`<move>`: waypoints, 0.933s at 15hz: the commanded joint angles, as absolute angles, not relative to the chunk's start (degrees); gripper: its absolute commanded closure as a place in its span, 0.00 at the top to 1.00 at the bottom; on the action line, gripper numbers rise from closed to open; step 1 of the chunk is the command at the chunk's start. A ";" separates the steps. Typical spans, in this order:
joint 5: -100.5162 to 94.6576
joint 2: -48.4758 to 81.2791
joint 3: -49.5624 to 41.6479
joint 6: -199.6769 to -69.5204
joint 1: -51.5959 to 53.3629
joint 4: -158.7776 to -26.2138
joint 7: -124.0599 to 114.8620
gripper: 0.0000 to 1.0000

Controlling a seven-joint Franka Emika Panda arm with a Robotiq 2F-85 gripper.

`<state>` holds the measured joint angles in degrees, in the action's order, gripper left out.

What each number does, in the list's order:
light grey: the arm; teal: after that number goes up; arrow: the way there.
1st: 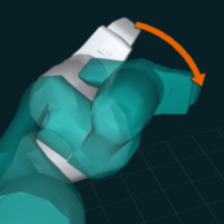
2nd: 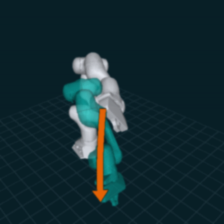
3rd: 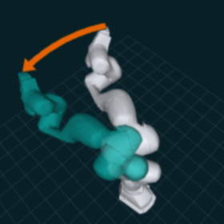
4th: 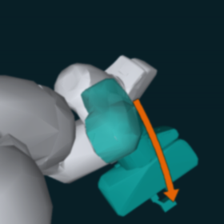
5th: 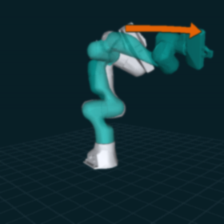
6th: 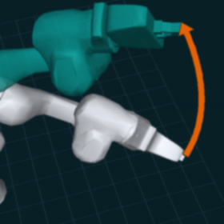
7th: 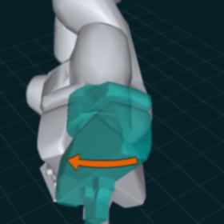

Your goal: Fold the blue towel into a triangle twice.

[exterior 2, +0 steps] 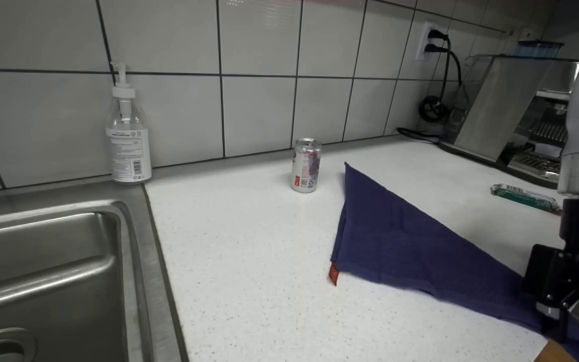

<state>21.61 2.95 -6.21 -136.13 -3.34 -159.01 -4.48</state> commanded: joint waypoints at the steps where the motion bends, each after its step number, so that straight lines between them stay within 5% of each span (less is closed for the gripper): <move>1: 25.90 3.49 -5.53 -136.57 -4.44 -158.97 0.31 1.00; 14: 35.23 5.97 -5.84 -138.56 -7.17 -158.98 15.39 1.00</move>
